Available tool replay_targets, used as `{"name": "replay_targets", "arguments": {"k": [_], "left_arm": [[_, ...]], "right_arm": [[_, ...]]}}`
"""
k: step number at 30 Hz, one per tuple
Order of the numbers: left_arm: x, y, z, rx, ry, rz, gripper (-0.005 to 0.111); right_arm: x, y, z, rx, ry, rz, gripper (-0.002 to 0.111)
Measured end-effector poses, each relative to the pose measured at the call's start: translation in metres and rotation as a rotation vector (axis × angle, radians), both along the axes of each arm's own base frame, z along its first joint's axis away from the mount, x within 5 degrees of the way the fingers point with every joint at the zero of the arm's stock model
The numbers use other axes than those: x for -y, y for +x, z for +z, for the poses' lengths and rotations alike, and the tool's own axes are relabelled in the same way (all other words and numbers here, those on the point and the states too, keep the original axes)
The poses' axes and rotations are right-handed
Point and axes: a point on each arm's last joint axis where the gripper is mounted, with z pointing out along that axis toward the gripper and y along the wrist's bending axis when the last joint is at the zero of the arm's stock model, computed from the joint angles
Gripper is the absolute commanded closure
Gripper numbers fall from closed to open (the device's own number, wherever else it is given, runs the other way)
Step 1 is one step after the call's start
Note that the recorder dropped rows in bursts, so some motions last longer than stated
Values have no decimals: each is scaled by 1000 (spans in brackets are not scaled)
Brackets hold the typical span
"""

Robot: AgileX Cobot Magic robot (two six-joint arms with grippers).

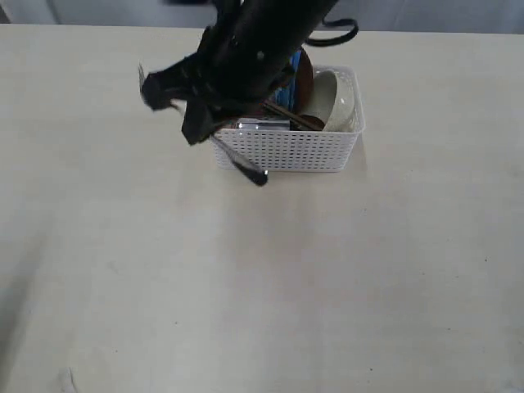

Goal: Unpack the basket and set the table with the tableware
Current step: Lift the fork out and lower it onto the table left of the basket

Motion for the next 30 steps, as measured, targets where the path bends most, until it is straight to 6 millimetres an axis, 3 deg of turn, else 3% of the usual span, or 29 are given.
{"name": "replay_targets", "arguments": {"k": [6, 14, 18, 23, 30], "left_arm": [[0, 0, 0, 0, 0, 0, 107], [0, 0, 0, 0, 0, 0, 107], [0, 0, 0, 0, 0, 0, 107], [0, 0, 0, 0, 0, 0, 107], [0, 0, 0, 0, 0, 0, 107]], "right_arm": [[-23, -42, -37, 81, -205, -134, 109], [-50, -85, -71, 298, -295, -386, 109], [-58, -93, -93, 324, -355, -397, 109], [-54, -92, -119, 331, -512, -410, 109], [-64, -90, -131, 314, -487, -396, 109]]}}
